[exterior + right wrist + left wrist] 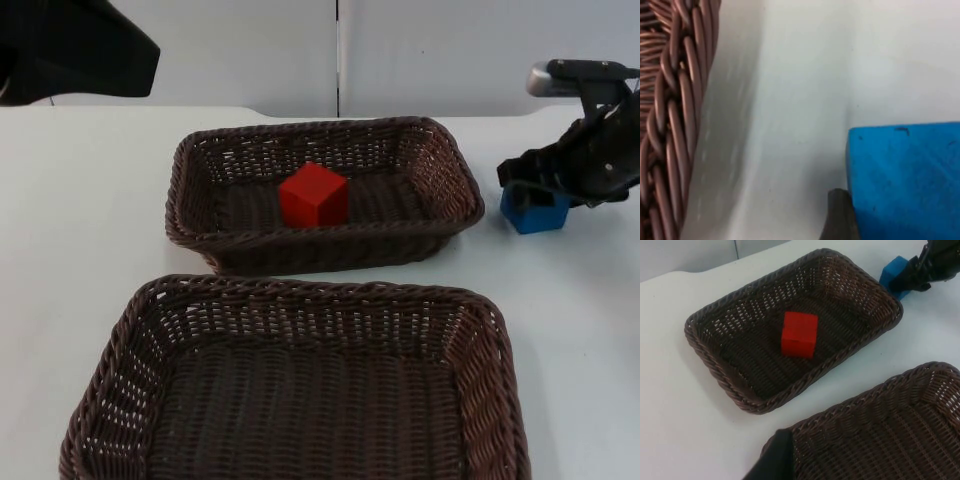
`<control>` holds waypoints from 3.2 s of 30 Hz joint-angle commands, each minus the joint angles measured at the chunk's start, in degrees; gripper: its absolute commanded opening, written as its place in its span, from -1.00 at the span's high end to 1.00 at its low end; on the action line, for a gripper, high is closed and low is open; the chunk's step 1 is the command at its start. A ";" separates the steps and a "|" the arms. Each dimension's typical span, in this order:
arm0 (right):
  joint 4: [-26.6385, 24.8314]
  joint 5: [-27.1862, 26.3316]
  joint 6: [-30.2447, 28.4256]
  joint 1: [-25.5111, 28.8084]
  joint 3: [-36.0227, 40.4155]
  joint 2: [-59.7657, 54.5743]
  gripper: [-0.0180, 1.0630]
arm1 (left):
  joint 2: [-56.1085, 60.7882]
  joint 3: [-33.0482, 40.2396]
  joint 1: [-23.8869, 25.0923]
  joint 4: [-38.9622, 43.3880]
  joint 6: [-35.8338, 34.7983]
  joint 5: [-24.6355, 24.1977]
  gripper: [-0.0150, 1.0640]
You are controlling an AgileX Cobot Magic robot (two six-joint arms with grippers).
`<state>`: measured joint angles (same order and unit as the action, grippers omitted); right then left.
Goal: Pick up one cube with the left hand and place it into the upper basket. Pick up one cube with the right hand and place it into the lower basket.
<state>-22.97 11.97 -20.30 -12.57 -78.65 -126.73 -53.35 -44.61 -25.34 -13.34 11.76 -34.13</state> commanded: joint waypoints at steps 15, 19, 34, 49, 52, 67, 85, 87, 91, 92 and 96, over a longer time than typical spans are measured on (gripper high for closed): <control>1.84 16.70 -0.06 -0.19 -0.27 17.46 0.97 | 0.43 0.36 0.06 -0.08 -0.32 -0.03 -0.97; 1.96 21.22 -0.06 -0.19 -0.27 23.89 0.97 | 0.43 0.36 0.06 -0.08 -0.32 -0.13 -0.97; 4.75 30.64 -0.17 -0.19 -0.16 38.20 0.97 | 0.43 0.36 0.06 -0.08 -0.32 -0.62 -0.97; 4.62 31.20 -0.17 -0.19 4.94 44.68 0.97 | 0.43 0.36 0.06 -0.08 -0.32 -0.62 -0.97; 4.43 30.78 -0.17 -0.19 6.79 45.78 0.97 | 0.43 0.36 0.06 -0.08 -0.32 -0.62 -0.97; 4.79 29.22 -1.65 -4.21 11.92 49.73 0.97 | 0.43 0.36 0.06 -0.18 -0.32 -0.65 -0.97; 4.89 26.20 -3.77 -25.81 11.92 49.63 0.97 | 0.43 0.36 0.06 0.02 -0.32 -0.65 -0.97; 4.89 26.20 -3.89 -26.85 11.92 49.63 0.97 | 0.43 0.36 0.06 0.02 -0.32 -0.65 -0.97; 4.89 26.29 -4.60 -29.93 11.92 49.63 0.97 | 0.43 0.36 0.06 0.02 -0.32 -0.65 -0.97; 4.89 26.29 -4.60 -29.93 11.92 49.63 0.97 | 0.43 0.36 0.06 0.02 -0.32 -0.65 -0.97; 4.77 25.43 -4.60 -31.50 13.97 49.63 0.97 | 0.43 0.36 0.06 0.02 -0.32 -0.65 -0.97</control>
<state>-18.02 38.76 -24.22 -43.50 -65.97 -77.66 -53.35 -44.61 -25.34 -13.34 11.66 -35.08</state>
